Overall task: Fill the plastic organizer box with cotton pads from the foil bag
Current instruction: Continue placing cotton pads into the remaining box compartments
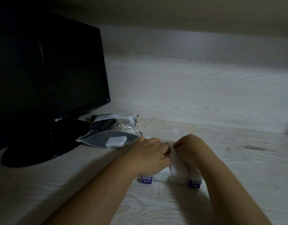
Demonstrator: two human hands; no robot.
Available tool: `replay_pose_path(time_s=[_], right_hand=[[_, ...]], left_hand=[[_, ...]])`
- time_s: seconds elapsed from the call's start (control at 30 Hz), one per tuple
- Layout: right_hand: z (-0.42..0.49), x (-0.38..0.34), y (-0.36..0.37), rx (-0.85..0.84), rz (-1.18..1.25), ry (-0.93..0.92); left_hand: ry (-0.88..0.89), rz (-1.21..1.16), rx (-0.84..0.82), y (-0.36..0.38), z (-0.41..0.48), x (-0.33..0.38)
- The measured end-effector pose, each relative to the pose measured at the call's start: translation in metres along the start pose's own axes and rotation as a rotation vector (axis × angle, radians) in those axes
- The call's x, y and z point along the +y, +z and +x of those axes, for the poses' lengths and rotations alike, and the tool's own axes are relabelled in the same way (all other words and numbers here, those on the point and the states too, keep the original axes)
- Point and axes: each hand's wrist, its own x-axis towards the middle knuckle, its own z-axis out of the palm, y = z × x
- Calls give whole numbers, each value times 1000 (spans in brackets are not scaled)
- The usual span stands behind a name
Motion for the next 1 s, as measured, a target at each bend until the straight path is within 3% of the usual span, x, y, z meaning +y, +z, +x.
replay_pose_path(time_s=[0.17, 0.3, 0.5, 0.73, 0.87, 1.0], right_hand=[[-2, 4, 4, 141, 92, -40], [-7, 2, -1, 195, 113, -105], [-8, 5, 8, 388, 265, -245], [-8, 0, 13, 380, 271, -334], [-6, 1, 15, 377, 282, -351], [-5, 3, 17, 368, 297, -361]], left_hand=[[37, -129, 134, -1, 0, -4], [-55, -537, 255, -8, -7, -14], [-350, -435, 480, -16, -19, -40], [-565, -212, 351, -18, -33, -72], [-602, -144, 215, -16, -38, -84], [-605, -161, 218, -11, -37, -90]])
